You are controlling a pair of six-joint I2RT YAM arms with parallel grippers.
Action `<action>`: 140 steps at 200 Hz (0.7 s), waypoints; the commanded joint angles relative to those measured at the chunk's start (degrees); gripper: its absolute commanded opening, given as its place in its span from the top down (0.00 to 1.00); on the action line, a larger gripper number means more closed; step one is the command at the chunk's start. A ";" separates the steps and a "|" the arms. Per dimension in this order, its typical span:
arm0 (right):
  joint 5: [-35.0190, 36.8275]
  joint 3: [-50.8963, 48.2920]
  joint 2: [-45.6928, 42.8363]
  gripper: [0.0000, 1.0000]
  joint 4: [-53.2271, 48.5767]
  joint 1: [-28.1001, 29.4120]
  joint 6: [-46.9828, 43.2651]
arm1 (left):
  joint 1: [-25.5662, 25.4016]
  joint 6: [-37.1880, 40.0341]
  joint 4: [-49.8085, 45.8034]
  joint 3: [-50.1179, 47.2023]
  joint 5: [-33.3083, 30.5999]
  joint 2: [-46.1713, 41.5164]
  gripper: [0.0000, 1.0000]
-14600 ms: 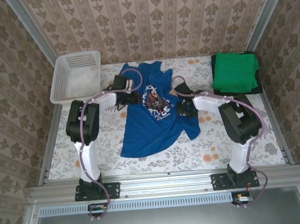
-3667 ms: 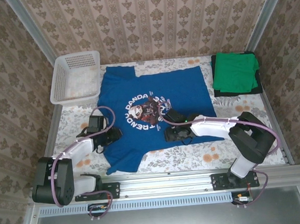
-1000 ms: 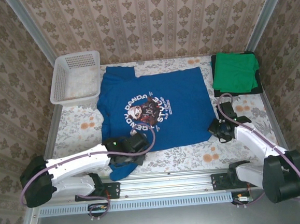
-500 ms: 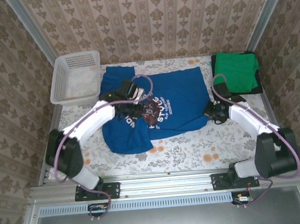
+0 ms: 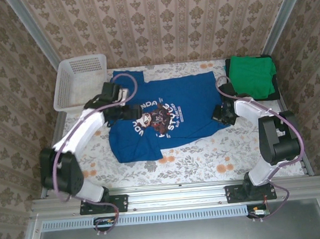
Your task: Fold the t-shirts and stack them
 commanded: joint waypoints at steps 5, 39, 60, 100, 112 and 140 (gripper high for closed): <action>-1.88 -0.40 0.67 0.98 1.13 -0.13 -1.97 | -4.15 -5.65 -0.03 -8.82 -9.03 -12.78 0.00; -5.23 -0.60 1.35 0.98 2.97 -0.13 -1.86 | -3.11 -15.40 9.08 -27.27 -4.63 -35.83 0.00; -5.59 -1.47 0.32 0.98 3.53 -0.13 -1.92 | -4.30 -19.58 5.20 -31.26 -5.72 -43.96 0.00; -5.71 -2.45 -1.29 0.98 3.57 -0.13 -2.02 | -25.23 -21.37 -9.18 -28.46 -25.36 -38.61 0.00; -5.80 -2.50 -1.38 0.98 3.58 -0.13 -1.95 | -30.60 -21.50 -11.83 -26.90 -31.13 -34.61 0.00; -5.56 -1.67 -1.32 0.98 2.15 -0.13 -2.24 | -36.10 -16.50 -13.07 -21.94 -34.12 -21.84 0.00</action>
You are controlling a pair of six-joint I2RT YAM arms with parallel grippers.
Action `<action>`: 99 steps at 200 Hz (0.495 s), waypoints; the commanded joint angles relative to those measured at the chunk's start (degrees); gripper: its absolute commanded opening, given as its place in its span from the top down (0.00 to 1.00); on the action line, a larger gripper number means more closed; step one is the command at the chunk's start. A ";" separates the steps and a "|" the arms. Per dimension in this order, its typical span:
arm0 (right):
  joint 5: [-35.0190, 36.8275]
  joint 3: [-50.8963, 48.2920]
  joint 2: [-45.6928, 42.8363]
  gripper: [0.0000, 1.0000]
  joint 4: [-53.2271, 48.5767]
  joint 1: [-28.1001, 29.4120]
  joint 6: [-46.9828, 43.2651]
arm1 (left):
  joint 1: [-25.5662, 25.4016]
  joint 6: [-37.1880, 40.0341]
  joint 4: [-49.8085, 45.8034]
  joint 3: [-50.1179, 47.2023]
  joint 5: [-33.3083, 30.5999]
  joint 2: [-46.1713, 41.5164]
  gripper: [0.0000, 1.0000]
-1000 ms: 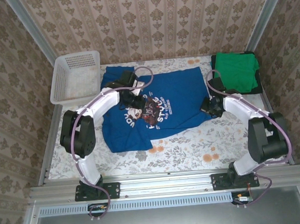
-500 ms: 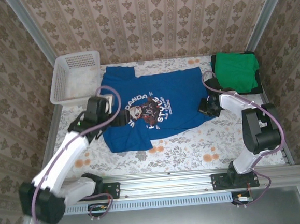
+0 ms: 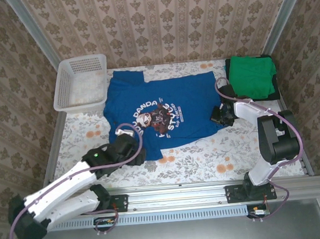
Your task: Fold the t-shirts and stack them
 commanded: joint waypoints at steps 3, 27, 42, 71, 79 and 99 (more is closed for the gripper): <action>-0.85 0.30 -1.81 0.99 -1.55 -0.13 -1.15 | -4.14 3.54 -4.12 5.11 -9.26 8.90 0.00; 0.67 0.11 -2.04 0.98 -1.93 -0.15 -1.27 | -7.52 9.73 -1.38 7.89 -6.62 16.30 0.07; 0.77 0.28 -1.53 0.98 -2.02 -0.13 -1.37 | -8.80 13.59 2.82 6.84 -3.64 17.53 0.09; 0.05 0.23 -0.41 0.99 -1.68 -0.13 -1.43 | -9.35 18.22 11.90 5.12 4.10 20.42 0.17; 0.17 -0.04 -0.22 0.99 -1.51 -0.11 -1.41 | -9.38 19.67 13.80 4.81 5.65 21.90 0.17; 0.04 0.00 0.72 0.99 -1.39 -0.15 -1.35 | -9.44 23.90 15.97 5.75 10.25 26.38 0.16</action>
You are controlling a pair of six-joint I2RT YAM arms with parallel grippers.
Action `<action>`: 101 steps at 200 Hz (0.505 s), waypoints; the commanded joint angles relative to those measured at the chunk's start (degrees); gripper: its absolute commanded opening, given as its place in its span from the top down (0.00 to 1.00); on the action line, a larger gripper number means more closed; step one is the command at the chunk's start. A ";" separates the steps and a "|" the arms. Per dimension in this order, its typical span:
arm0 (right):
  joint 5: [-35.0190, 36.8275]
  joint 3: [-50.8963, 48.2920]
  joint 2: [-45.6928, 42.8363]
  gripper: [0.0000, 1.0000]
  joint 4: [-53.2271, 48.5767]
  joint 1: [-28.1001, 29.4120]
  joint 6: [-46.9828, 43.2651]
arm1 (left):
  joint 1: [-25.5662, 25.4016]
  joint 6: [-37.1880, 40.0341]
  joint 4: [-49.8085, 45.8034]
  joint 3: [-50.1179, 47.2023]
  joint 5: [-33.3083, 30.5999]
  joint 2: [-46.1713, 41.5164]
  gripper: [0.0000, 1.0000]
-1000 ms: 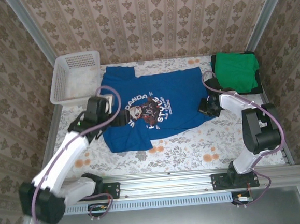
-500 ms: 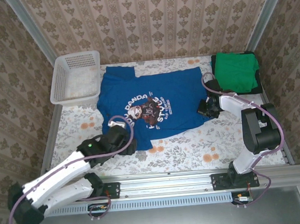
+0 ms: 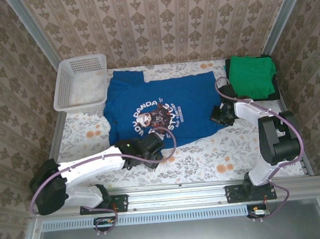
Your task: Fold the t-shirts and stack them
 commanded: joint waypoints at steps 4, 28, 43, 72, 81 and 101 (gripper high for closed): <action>-0.12 0.02 1.41 0.99 -1.36 -0.13 -0.84 | -0.75 9.07 5.66 0.54 8.69 5.35 0.16; 0.28 -0.25 1.14 0.99 -1.50 -0.13 -0.98 | -1.48 11.34 3.36 5.35 7.81 13.22 0.21; 1.37 -0.55 0.57 0.99 -2.12 -0.28 -1.11 | -0.93 12.16 3.84 5.98 7.68 16.21 0.24; 1.32 -0.77 -0.52 0.99 -2.58 -0.66 -1.22 | -0.19 12.02 4.41 6.40 7.89 19.03 0.38; 1.36 -0.69 -0.70 0.99 -2.76 -0.66 -1.17 | -0.11 11.99 4.47 6.35 7.53 19.13 0.46; 1.40 -0.54 -0.78 0.99 -3.01 -0.66 -1.17 | 0.47 11.65 4.51 6.22 6.44 18.63 0.73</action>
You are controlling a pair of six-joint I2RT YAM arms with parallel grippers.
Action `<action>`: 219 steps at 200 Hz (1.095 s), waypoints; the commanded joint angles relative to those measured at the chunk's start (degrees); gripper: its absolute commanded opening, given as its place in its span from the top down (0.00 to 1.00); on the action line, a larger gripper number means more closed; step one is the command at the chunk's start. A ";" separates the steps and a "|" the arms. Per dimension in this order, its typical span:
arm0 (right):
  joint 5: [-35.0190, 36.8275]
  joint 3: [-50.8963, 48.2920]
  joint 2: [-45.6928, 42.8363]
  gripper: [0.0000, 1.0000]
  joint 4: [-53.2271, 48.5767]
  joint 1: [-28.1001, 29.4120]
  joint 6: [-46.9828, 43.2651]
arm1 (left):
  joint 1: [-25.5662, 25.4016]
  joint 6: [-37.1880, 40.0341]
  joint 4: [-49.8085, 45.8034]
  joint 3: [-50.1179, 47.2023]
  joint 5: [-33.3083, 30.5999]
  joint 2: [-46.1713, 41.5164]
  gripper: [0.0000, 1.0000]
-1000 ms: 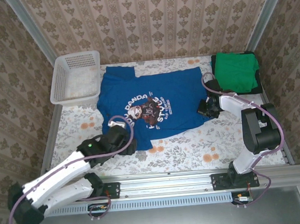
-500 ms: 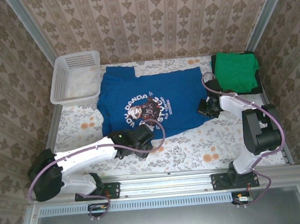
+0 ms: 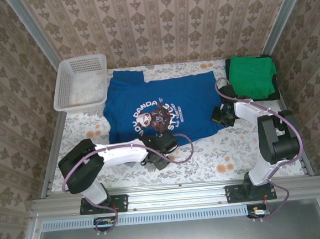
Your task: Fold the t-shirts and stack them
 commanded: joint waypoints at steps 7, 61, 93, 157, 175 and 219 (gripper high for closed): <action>1.17 -0.52 -1.66 0.99 -2.66 -0.24 -0.56 | 1.41 0.45 -0.33 0.70 -2.03 -0.41 0.76; 1.73 -2.00 -3.99 1.00 -2.62 -0.33 -0.68 | 6.08 -2.83 -1.47 -2.82 -5.27 -13.25 1.00; 1.42 -2.83 -7.14 1.00 -5.09 -0.33 -0.65 | 8.32 -3.94 -4.72 -4.24 -4.44 -23.69 1.00; 3.05 -5.99 -22.39 1.00 -11.14 -0.11 -0.42 | 11.60 -14.03 -18.12 -3.57 -12.04 -48.43 1.00; 3.39 -6.00 -25.59 1.00 -13.60 -0.15 -0.48 | 11.90 -16.44 -22.40 -3.36 -15.34 -55.46 1.00; 6.91 -3.64 -25.75 1.00 -13.76 -0.73 -0.38 | 17.81 -10.87 -18.78 -3.66 -21.83 -63.31 1.00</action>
